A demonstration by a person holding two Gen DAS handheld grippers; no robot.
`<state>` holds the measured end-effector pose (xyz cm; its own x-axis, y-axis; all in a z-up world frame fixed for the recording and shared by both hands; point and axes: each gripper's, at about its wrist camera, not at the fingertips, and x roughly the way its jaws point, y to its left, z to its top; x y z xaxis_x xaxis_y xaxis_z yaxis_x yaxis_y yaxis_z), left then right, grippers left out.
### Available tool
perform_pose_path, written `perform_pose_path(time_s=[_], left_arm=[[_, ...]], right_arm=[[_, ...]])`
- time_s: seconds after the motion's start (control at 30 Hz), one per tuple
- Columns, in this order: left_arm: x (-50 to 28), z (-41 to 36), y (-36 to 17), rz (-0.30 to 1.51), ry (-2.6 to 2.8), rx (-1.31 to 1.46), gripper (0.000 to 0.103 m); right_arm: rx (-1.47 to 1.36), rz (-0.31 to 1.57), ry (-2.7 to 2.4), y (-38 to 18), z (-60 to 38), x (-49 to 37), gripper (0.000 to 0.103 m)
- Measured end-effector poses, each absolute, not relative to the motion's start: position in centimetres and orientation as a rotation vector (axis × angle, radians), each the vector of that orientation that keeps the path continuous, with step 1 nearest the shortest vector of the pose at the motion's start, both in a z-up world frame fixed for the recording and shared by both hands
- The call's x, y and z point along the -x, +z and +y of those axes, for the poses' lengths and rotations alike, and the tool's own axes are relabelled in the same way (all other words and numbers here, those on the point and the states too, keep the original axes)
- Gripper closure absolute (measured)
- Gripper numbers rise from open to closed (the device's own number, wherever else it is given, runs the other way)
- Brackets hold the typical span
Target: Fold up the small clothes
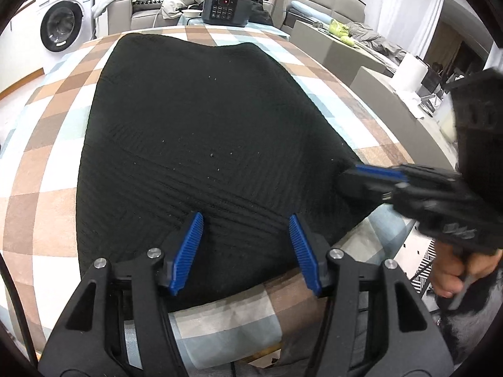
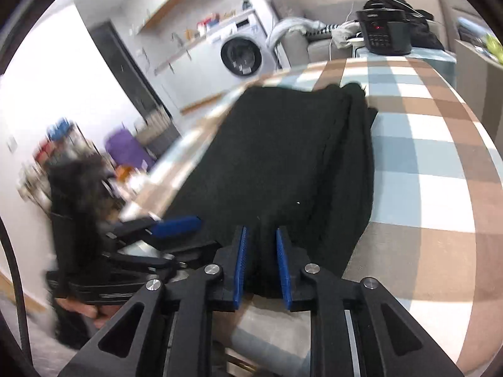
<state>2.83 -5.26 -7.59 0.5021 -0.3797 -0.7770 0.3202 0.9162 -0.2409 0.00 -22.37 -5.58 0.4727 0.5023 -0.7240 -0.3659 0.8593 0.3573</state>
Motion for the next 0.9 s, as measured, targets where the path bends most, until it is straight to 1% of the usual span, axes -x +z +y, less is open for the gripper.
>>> perform_pose_path(time_s=[0.07,0.17,0.2,0.23,0.27,0.5,0.57,0.63,0.7,0.77,0.8,0.83,0.87,0.9], left_arm=[[-2.8,-4.4,-7.5,0.961,-0.408,0.085,0.049],[-2.7,-2.2,-7.1,0.955,-0.331,0.103,0.049],[-2.7,-1.3,-7.1,0.950,-0.307,0.118,0.049],[-2.7,-0.4,-7.0,0.946,-0.283,0.135,0.049],[-2.7,0.4,-7.0,0.942,-0.264,0.147,0.049],[-3.6,3.9,-7.1,0.932,-0.156,0.197,0.049],[-3.6,4.5,-7.4,0.946,-0.145,0.205,0.049],[-3.8,4.6,-8.0,0.968,-0.148,0.217,0.049],[-4.2,4.5,-8.6,0.991,-0.159,0.233,0.049],[-4.4,4.2,-8.6,0.982,-0.171,0.229,0.052],[-4.7,3.8,-8.8,0.985,-0.182,0.224,0.064],[-5.0,3.6,-8.8,0.979,-0.188,0.217,0.074],[-5.3,3.5,-8.9,0.979,-0.198,0.217,0.076],[-5.7,3.4,-9.0,0.977,-0.206,0.217,0.078]], right_arm=[[-0.114,0.967,0.480,-6.4,-22.7,-0.3,0.081],[-0.166,0.970,0.463,-6.0,-24.7,0.2,0.075],[-0.170,0.959,0.443,-5.6,-25.3,0.5,0.069],[-0.166,0.954,0.420,-5.5,-25.7,0.8,0.058],[-0.169,0.949,0.391,-5.3,-26.3,0.9,0.056],[-0.317,0.985,0.411,-6.3,-26.9,-0.1,0.049],[-0.348,1.004,0.414,-6.7,-26.8,-0.7,0.046],[-0.344,1.010,0.408,-6.8,-26.4,-0.8,0.038],[-0.342,1.013,0.415,-7.1,-26.0,-0.9,0.038],[-0.327,1.006,0.416,-7.2,-25.6,-1.0,0.041],[-0.321,1.004,0.417,-7.3,-25.3,-1.1,0.051],[-0.324,0.998,0.424,-7.3,-25.1,-1.1,0.060],[-0.325,0.986,0.431,-7.3,-24.9,-1.1,0.063],[-0.318,0.979,0.430,-7.2,-24.7,-1.1,0.068]])
